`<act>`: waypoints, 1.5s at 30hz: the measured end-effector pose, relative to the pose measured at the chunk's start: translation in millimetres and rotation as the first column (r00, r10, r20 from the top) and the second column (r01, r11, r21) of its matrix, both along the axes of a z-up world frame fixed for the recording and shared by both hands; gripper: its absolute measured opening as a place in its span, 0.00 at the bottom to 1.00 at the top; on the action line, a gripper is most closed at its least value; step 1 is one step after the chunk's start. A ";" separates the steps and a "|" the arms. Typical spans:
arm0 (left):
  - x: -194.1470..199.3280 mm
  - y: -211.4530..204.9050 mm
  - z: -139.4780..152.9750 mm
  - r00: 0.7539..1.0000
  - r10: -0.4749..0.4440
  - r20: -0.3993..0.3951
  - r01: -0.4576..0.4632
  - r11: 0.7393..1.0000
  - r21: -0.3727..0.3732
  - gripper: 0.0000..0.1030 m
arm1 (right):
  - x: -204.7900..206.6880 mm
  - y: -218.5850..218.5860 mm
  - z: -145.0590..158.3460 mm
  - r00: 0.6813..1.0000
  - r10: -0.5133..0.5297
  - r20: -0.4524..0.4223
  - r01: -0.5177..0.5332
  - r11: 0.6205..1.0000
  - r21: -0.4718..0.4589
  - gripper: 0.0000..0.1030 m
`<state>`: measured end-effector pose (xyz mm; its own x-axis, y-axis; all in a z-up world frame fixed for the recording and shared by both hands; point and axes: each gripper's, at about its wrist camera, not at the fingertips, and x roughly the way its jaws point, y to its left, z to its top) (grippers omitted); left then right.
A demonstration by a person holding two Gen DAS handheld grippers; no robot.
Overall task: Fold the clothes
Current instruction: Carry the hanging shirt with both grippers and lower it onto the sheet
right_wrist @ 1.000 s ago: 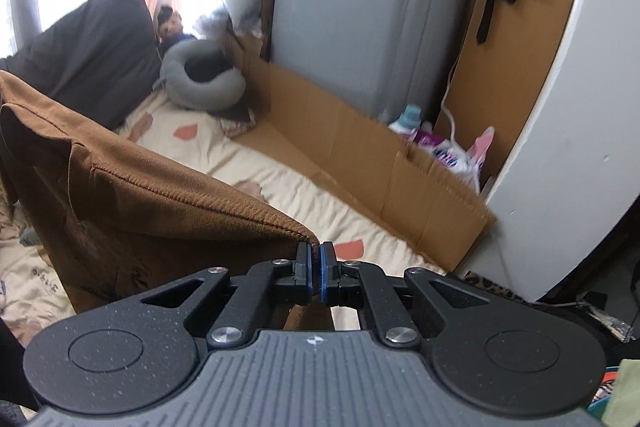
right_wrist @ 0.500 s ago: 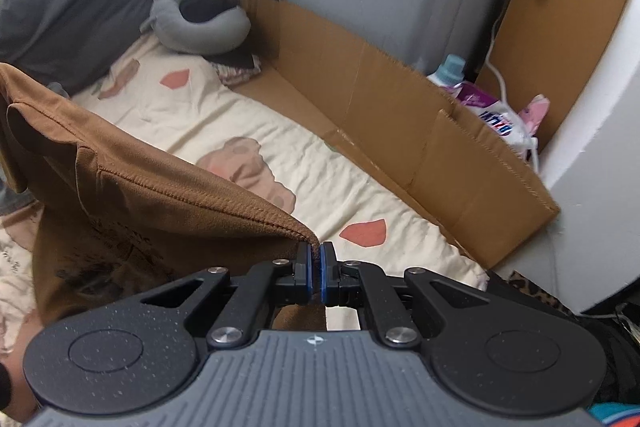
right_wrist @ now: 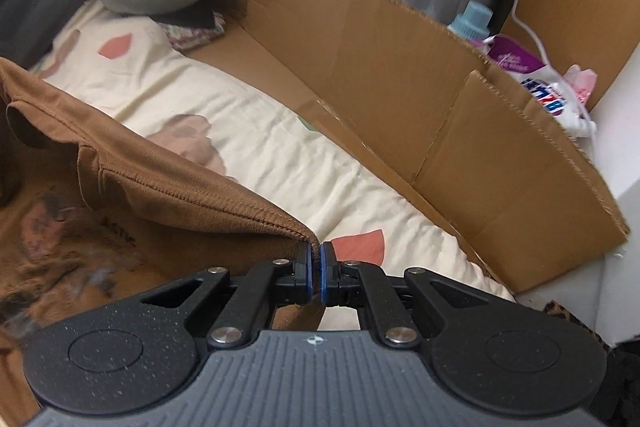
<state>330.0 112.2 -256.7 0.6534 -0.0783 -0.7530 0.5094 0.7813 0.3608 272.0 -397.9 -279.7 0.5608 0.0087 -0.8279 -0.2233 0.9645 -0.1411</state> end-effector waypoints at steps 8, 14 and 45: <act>68.4 -28.4 -47.7 0.998 -0.039 -0.047 0.042 0.997 0.067 0.04 | 62.1 -12.1 -45.1 0.999 0.018 -0.042 -0.021 0.997 -0.073 0.02; 106.1 -44.5 -75.2 0.996 -0.059 -0.073 0.066 0.993 0.099 0.04 | 95.3 -17.6 -74.8 0.997 0.022 -0.079 -0.032 0.992 -0.123 0.02; 171.2 -44.9 -90.7 0.997 -0.007 -0.071 0.016 0.992 0.122 0.04 | 156.1 2.8 -84.9 0.996 0.030 -0.081 -0.048 0.974 -0.223 0.01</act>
<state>501.2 67.4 -347.5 0.5978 0.0103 -0.8016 0.5457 0.7273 0.4163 428.1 -395.1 -364.6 0.4983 -0.1616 -0.8518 -0.2789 0.9004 -0.3339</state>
